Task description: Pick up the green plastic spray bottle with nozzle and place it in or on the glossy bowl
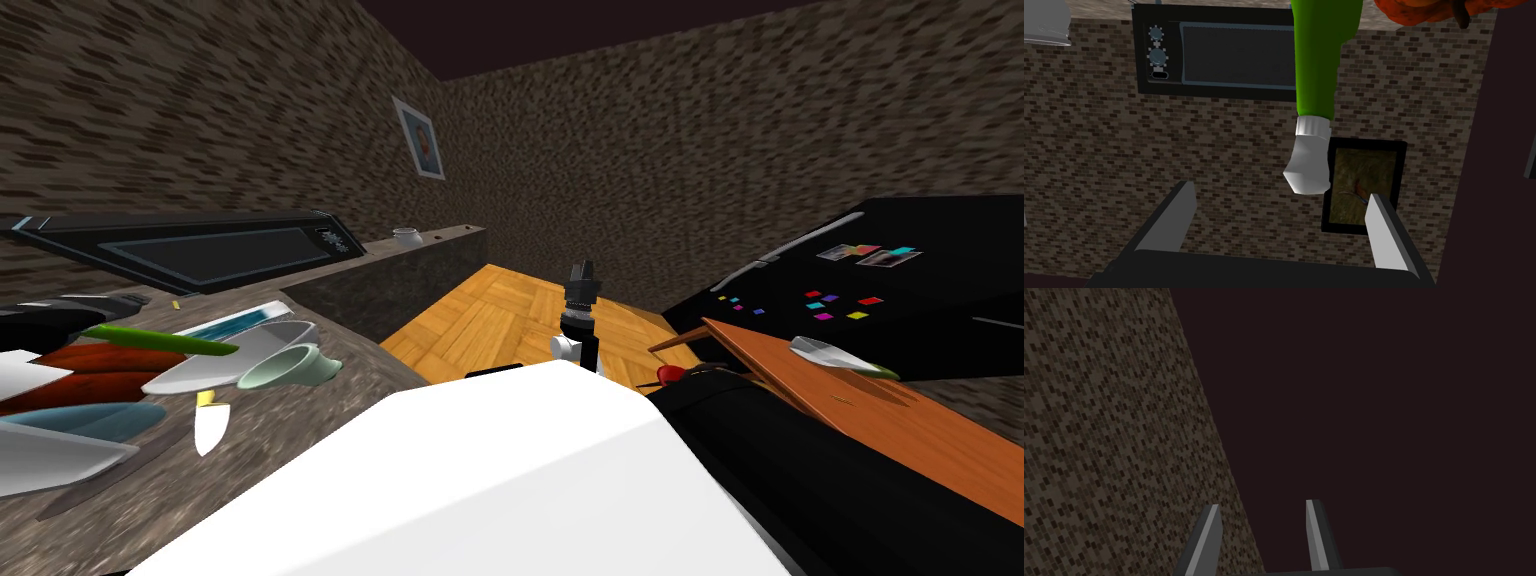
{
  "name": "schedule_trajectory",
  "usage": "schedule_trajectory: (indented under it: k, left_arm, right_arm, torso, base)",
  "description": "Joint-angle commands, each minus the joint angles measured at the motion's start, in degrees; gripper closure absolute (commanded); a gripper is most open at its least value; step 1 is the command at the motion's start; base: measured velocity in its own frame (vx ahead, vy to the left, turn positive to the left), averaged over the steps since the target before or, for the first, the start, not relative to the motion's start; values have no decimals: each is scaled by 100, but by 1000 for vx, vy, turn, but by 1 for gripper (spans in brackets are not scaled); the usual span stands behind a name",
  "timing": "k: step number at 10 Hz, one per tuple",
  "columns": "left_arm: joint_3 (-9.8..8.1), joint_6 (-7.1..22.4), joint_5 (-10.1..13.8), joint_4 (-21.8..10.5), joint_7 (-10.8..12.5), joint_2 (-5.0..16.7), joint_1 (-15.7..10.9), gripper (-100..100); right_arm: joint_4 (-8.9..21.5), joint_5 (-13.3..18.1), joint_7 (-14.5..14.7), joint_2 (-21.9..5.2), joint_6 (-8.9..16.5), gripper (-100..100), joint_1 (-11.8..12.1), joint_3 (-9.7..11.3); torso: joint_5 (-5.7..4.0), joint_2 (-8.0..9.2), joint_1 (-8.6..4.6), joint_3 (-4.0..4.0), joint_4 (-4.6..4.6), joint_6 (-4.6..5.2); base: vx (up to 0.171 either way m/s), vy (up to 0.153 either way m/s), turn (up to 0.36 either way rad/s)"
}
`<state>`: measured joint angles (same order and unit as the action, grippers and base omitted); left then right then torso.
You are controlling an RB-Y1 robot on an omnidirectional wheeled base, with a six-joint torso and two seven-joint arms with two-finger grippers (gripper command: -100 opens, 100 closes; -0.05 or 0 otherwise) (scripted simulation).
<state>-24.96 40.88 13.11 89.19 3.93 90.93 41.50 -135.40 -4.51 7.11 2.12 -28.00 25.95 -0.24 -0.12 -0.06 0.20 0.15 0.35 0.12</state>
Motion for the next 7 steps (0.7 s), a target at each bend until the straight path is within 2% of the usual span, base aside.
schedule_trajectory:
  k: [1, 2, 7]
  left_arm:
    - [0, 0, 0, 0, 0, 0, 0, -100]
    - [1, 17, 8, 9, 8, 12, 1, 0]
    - [1, 16, 7, 8, 7, 11, 1, 0]
  right_arm:
    - [0, 0, 0, 0, 0, 0, 0, 0]
    - [0, 0, 0, 0, 0, 0, 0, 0]
    - [0, 0, 0, 0, 0, 0, 0, 0]
  torso:
    - [0, 0, 0, 0, 0, 0]
    - [0, 0, -3, 0, 0, 1]
    - [-1, 0, -9, 0, 0, 1]
  base:
    - [-1, 12, 9]
    - [0, 0, 0]
    - [0, 0, 0]
